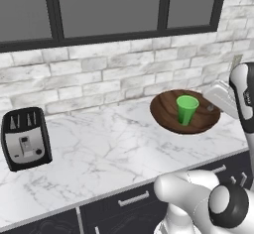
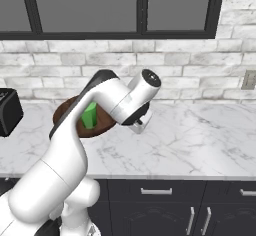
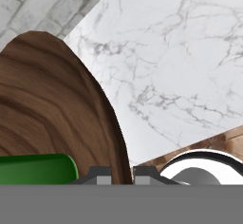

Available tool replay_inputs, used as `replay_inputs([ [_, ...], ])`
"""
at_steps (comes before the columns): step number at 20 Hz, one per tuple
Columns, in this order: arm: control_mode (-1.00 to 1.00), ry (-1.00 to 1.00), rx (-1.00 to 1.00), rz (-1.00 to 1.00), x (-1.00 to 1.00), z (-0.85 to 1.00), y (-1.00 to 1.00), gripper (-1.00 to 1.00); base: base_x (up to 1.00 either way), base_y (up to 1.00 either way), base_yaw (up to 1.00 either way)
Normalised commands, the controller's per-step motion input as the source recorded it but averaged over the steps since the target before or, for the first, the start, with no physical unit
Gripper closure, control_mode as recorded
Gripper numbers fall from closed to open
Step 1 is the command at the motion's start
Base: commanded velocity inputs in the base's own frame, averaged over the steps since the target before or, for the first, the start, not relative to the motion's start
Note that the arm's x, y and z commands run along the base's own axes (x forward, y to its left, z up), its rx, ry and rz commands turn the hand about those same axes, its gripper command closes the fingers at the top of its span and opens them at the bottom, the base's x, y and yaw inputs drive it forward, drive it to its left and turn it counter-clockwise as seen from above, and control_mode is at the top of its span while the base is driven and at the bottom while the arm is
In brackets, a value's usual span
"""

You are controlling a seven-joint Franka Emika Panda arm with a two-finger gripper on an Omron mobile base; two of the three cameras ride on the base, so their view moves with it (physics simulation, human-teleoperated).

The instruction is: Place the cup inside the bowl on the dining table and move the bowl to any counter.

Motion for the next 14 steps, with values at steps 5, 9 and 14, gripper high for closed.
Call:
replay_inputs([
  [5, -1.00, 0.00, 0.01, 0.00, 0.00, -0.18, 0.10, 1.00, 0.00, 0.00, 0.00],
  [9, -1.00, 0.00, 0.01, 0.00, 0.00, -0.17, 0.09, 1.00, 0.00, 0.00, 0.00],
  [14, -1.00, 0.00, 0.00, 0.00, 0.00, -0.08, 0.17, 1.00, 0.00, 0.00, 0.00],
])
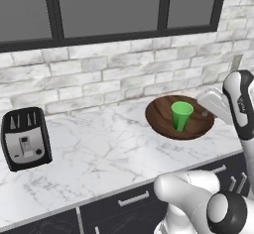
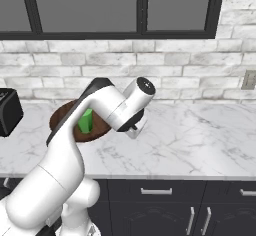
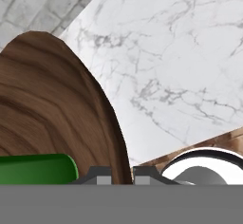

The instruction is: Place the cup inside the bowl on the dining table and move the bowl to any counter.

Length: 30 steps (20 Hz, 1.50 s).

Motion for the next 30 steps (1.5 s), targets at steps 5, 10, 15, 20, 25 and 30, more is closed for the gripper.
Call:
replay_inputs([
  [5, -1.00, 0.00, 0.00, 0.00, 0.00, -0.17, 0.23, 1.00, 0.00, 0.00, 0.00],
  [10, -1.00, 0.00, 0.04, 0.00, 0.00, -0.11, 0.27, 1.00, 0.00, 0.00, 0.00],
  [15, -1.00, 0.00, 0.09, 0.00, 0.05, 0.00, 0.21, 1.00, 0.00, 0.00, 0.00],
  [20, -1.00, 0.03, 0.05, 0.00, 0.02, 0.00, 0.25, 1.00, 0.00, 0.00, 0.00],
  [25, -1.00, 0.16, 0.00, 0.00, 0.06, 0.00, 0.33, 1.00, 0.00, 0.00, 0.00],
  [30, -1.00, 0.08, 0.00, 0.00, 0.14, -0.08, 0.32, 1.00, 0.00, 0.00, 0.00],
])
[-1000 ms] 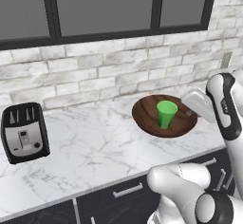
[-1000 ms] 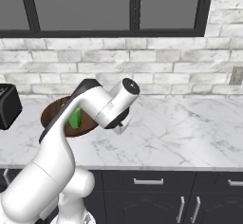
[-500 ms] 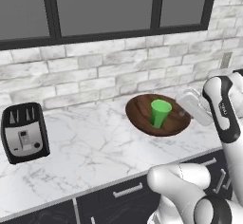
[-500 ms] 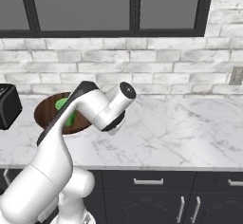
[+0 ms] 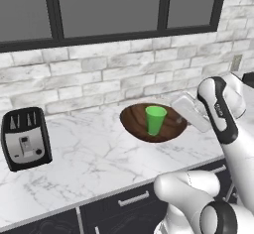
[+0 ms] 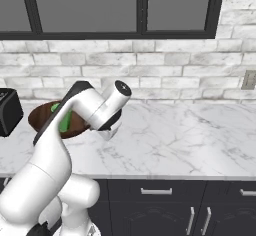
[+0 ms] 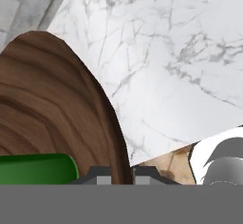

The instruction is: Place the cup inside the bowl on the dining table and move the bowl to any counter.

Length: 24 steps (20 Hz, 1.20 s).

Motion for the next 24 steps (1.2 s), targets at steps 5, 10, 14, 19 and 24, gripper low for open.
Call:
replay_inputs([
  [5, -1.00, 0.01, 0.00, 0.00, 0.14, -0.14, 0.32, 1.00, 0.00, 0.00, 0.00],
  [10, -1.00, 0.00, 0.00, 0.00, 0.11, -0.25, 0.26, 1.00, 0.00, 0.00, 0.00],
  [14, -1.00, -0.02, 0.00, 0.00, 0.08, -0.28, 0.22, 1.00, 0.00, 0.00, 0.00],
  [19, -1.00, -0.02, 0.00, 0.00, 0.07, -0.19, 0.19, 1.00, 0.00, 0.00, 0.00],
  [24, -1.00, -0.03, 0.00, 0.00, 0.15, -0.19, 0.18, 1.00, 0.00, 0.00, 0.00],
])
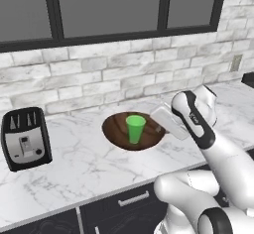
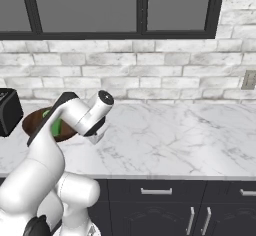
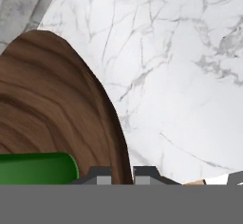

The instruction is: Place the cup inside the bowl on the dining table and move the bowl to any counter.

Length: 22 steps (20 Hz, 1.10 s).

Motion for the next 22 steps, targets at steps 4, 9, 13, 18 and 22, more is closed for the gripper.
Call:
replay_inputs([
  [4, -1.00, -0.03, 0.00, 0.00, 0.15, -0.21, 0.15, 1.00, 0.00, 0.00, 0.00],
  [9, -1.00, -0.02, 0.00, 0.00, 0.13, -0.13, 0.13, 1.00, 0.00, 0.00, 0.00],
  [13, -1.00, 0.00, 0.00, 0.00, 0.12, -0.12, 0.08, 1.00, 0.00, 0.00, 0.00],
  [18, -1.00, 0.00, 0.00, 0.00, 0.16, -0.09, 0.07, 1.00, 0.00, 0.00, 0.00],
  [22, -1.00, 0.00, 0.00, 0.00, 0.16, -0.13, 0.07, 1.00, 0.00, 0.00, 0.00],
])
